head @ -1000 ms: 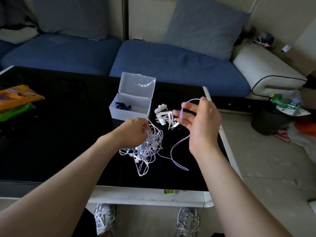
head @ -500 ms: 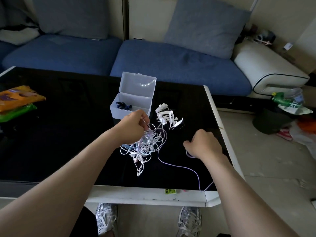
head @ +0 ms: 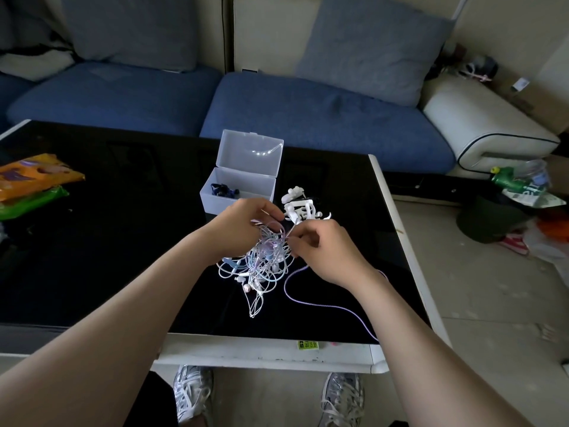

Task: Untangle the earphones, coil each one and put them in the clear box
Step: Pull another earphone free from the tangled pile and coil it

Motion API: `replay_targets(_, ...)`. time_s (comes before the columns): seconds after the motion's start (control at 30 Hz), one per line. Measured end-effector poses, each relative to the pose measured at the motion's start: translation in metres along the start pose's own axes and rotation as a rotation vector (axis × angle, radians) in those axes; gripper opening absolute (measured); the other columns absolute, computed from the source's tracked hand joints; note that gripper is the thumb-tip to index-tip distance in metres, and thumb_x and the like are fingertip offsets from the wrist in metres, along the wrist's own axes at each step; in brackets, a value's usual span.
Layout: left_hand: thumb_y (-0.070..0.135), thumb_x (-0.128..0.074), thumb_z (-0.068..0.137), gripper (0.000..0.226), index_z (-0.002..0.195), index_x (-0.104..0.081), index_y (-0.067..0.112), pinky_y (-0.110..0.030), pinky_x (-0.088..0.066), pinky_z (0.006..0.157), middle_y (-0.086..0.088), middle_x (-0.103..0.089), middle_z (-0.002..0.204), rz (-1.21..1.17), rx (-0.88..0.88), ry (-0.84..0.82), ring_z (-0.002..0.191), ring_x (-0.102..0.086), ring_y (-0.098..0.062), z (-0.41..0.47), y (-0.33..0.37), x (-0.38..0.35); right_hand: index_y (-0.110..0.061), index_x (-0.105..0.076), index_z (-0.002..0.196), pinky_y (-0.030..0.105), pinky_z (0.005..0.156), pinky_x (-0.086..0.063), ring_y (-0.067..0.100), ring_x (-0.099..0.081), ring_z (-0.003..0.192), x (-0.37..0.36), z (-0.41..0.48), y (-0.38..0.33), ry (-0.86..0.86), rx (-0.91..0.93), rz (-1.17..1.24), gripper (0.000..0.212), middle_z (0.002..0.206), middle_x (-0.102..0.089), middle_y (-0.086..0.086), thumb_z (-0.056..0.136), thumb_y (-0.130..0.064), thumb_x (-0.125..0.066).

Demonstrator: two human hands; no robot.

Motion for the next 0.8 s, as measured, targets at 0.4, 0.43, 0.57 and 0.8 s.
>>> replay_targets(0.4,0.047,-0.074,0.091,0.039,0.077,-0.071,0.011,-0.037,-0.057,0.071,-0.004,-0.071,0.078,0.408,0.114,0.259,0.076,-0.067,-0.022,-0.006,0.003,0.006,-0.006,-0.074,0.084,0.04,0.084,-0.064,0.022,-0.078,0.065,-0.002,-0.005,-0.005,0.0,-0.161,0.164,0.024,0.067,-0.077,0.007,0.1,-0.022,-0.068)
replay_targets(0.43,0.049,-0.07,0.092,0.045,0.075,-0.073,0.007,-0.038,-0.059,0.071,-0.008,-0.074,0.076,0.396,0.129,0.228,0.075,-0.069,-0.026,-0.006,0.001,0.005,-0.006,-0.074,0.082,0.039,0.086,-0.064,0.02,-0.078,0.066,-0.002,-0.005,-0.005,0.005,-0.17,0.158,0.026,0.066,-0.077,0.007,0.1,-0.024,-0.069)
replay_targets(0.57,0.029,-0.06,0.096,0.028,0.088,-0.078,0.01,-0.04,-0.06,0.074,-0.006,-0.077,0.086,0.338,0.124,0.051,0.08,-0.072,-0.03,-0.005,-0.003,0.004,-0.006,-0.075,0.076,0.03,0.082,-0.059,0.017,-0.077,0.066,-0.001,-0.006,-0.003,0.031,-0.197,0.113,0.035,0.065,-0.076,0.006,0.101,-0.03,-0.069)
replay_targets(0.8,0.011,-0.058,0.096,0.026,0.113,-0.072,0.025,-0.028,-0.054,0.071,0.001,-0.073,0.102,0.45,0.039,-0.056,0.09,-0.069,-0.018,-0.006,-0.001,-0.008,-0.012,-0.073,0.097,0.029,0.071,-0.051,0.023,-0.077,0.063,-0.004,-0.006,-0.006,-0.056,-0.23,0.103,0.022,0.061,-0.072,0.011,0.107,-0.022,-0.056)
Point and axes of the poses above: each hand's wrist, its own z-axis towards the middle knuckle, its own x-axis out of the back of the hand, y = z × x, the point moved 2 cm from there along z, towards the middle knuckle
